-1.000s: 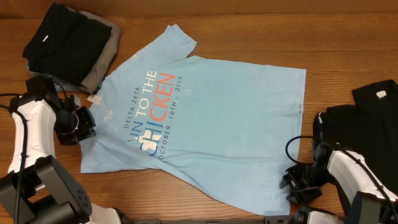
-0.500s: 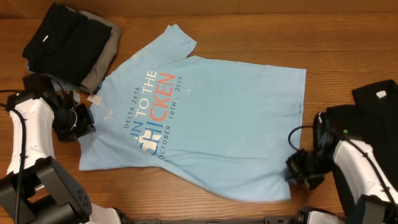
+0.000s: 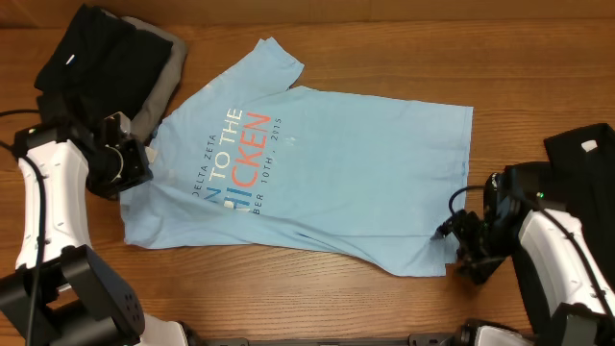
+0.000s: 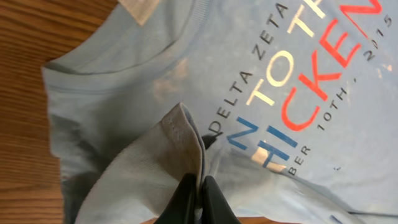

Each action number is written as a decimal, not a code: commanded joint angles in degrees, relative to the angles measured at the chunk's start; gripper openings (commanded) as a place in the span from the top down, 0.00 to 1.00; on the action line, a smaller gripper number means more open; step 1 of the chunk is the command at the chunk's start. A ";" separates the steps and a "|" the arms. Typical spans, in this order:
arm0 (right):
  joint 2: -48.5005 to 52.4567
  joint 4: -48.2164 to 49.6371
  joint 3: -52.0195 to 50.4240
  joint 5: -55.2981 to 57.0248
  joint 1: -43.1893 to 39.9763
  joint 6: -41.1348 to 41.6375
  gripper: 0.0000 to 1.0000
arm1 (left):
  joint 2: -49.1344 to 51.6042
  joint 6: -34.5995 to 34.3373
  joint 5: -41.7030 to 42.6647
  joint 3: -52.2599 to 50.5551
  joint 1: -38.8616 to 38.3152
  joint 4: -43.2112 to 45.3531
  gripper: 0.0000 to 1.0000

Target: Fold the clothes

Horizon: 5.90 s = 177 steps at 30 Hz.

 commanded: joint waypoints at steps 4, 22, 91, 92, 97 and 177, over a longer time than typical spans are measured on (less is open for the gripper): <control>0.04 7.15 -10.03 -2.62 -0.11 1.46 0.46 | 0.02 1.57 -0.68 1.29 -1.73 -0.09 0.95; -1.75 8.09 -9.03 -3.15 -0.17 0.31 0.96 | 0.02 1.55 -1.77 1.42 -1.62 -1.36 0.96; -14.10 -13.97 12.00 3.23 -0.17 4.24 0.96 | -1.09 3.06 -10.58 12.81 -6.86 -9.07 0.96; -13.29 -13.29 11.76 3.19 -0.17 4.24 0.96 | -1.09 3.06 -11.45 12.39 -7.56 -8.52 0.96; -9.03 -9.07 11.37 2.38 -0.17 4.24 0.96 | -1.07 3.02 -14.93 10.54 -9.66 -5.14 0.96; 0.26 0.37 15.87 -11.10 0.22 -22.77 0.32 | 19.54 1.95 -8.61 9.11 -15.19 10.29 0.96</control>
